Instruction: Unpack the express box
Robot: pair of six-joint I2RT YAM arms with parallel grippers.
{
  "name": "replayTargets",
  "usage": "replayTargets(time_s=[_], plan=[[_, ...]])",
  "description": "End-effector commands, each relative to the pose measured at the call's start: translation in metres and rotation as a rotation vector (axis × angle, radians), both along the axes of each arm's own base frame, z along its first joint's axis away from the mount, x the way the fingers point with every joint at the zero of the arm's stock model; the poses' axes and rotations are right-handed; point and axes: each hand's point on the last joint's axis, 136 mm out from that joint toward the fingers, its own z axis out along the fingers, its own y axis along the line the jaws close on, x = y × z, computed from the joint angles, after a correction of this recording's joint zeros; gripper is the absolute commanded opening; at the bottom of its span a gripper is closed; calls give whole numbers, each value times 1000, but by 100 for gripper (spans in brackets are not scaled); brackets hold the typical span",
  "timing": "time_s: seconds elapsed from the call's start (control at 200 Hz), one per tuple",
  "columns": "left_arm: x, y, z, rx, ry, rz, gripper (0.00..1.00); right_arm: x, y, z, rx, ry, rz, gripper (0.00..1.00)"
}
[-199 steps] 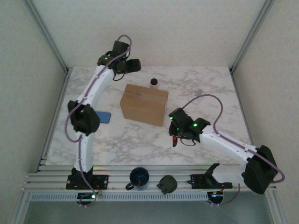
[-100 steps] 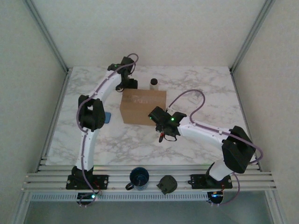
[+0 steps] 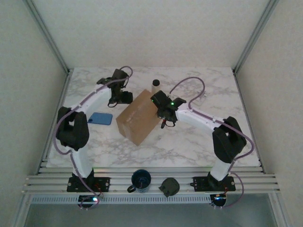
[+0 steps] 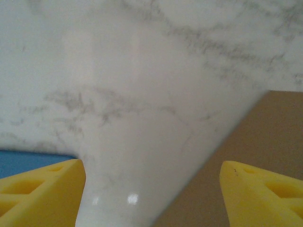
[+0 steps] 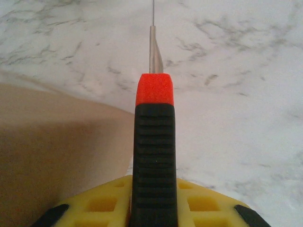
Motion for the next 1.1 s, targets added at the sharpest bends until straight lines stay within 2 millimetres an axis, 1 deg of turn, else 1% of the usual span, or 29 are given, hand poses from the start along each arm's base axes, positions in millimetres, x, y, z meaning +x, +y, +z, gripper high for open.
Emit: replayTargets(time_s=[0.0,0.04,0.205,0.345,0.446,0.481,0.546,0.631,0.666,0.706,0.741,0.786,0.796,0.806,0.861,0.921,0.961,1.021,1.056,1.096], plan=[[-18,-15,8,-73,-28,-1,74,16,45,8,49,-10,175,0],[-25,-15,7,-80,-24,1,74,21,54,7,51,-3,203,0],[-53,-15,4,-95,-10,3,74,39,89,14,82,-14,322,0],[-66,-18,-1,-121,-3,5,74,51,126,24,144,-22,452,0],[-70,-23,-3,-153,-2,0,74,59,147,29,178,-32,514,0],[-71,-24,-4,-160,-2,0,74,62,152,29,178,-36,527,0],[-71,-25,-4,-167,-2,3,74,70,158,36,176,-60,554,0],[-72,-28,-5,-176,-1,0,74,81,160,46,156,-91,571,0],[-73,-27,-5,-172,0,2,74,85,155,50,135,-94,567,0],[-73,-24,-4,-158,-5,14,74,89,145,54,99,-97,547,0],[-72,-18,-1,-133,-17,30,74,91,135,56,68,-99,529,0],[-70,-8,6,-87,-36,62,75,89,123,61,29,-105,504,0],[-69,-5,7,-76,-40,72,75,96,110,62,19,-106,476,0],[-68,-2,10,-65,-46,83,75,97,104,62,8,-107,460,0],[-63,14,25,-12,-84,145,75,96,74,72,-53,-121,394,0],[-55,33,47,31,-136,218,76,87,42,86,-137,-148,328,0],[-50,46,62,59,-171,264,77,77,23,95,-178,-161,294,0],[-39,61,87,77,-227,318,78,58,1,97,-211,-162,257,0],[-31,65,99,70,-254,332,78,47,-9,96,-215,-159,242,0],[-22,65,110,56,-276,335,78,35,-20,92,-215,-145,222,0]])
